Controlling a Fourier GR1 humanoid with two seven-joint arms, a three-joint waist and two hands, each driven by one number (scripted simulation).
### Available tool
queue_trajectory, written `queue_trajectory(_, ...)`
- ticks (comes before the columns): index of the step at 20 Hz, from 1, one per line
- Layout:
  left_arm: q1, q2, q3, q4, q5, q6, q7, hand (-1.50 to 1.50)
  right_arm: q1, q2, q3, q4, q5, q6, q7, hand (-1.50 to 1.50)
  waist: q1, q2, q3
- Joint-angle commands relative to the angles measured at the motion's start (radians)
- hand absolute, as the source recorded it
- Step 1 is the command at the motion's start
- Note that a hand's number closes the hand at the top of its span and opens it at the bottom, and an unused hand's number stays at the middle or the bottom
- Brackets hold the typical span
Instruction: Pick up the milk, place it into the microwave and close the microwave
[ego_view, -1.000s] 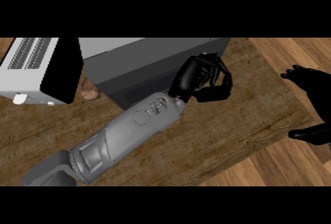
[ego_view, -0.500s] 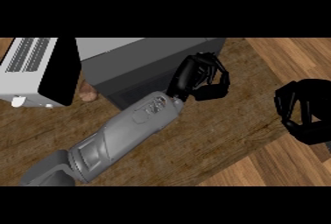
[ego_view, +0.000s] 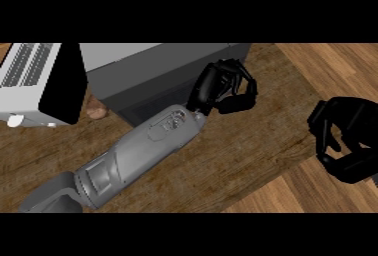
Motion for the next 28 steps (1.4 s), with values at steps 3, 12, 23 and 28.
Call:
queue_trajectory(3, -0.063, -0.055, 0.01, 0.056, 0.007, 0.006, 0.0, 1.5, 0.011, 0.002, 0.025, -0.052, -0.017, 0.057, -0.032, 1.5, -0.031, 0.016, 0.004)
queue_trajectory(12, -0.026, -0.055, 0.126, 0.054, 0.059, 0.173, -0.041, 1.5, 0.042, -0.014, 0.034, -0.12, -0.039, 0.04, -0.001, 1.5, 0.004, 0.003, -0.003)
queue_trajectory(23, 0.104, -0.058, 0.293, -0.018, 0.348, -0.036, 0.019, 1.5, 0.158, 0.006, 0.189, -0.213, -0.05, 0.055, 0.086, 1.5, 0.071, 0.038, -0.013)
queue_trajectory(28, 0.13, -0.058, 0.28, 0.008, 0.398, -0.119, 0.002, 1.5, 0.212, 0.028, 0.21, -0.267, -0.042, 0.013, 0.092, 1.5, 0.093, 0.031, -0.013)
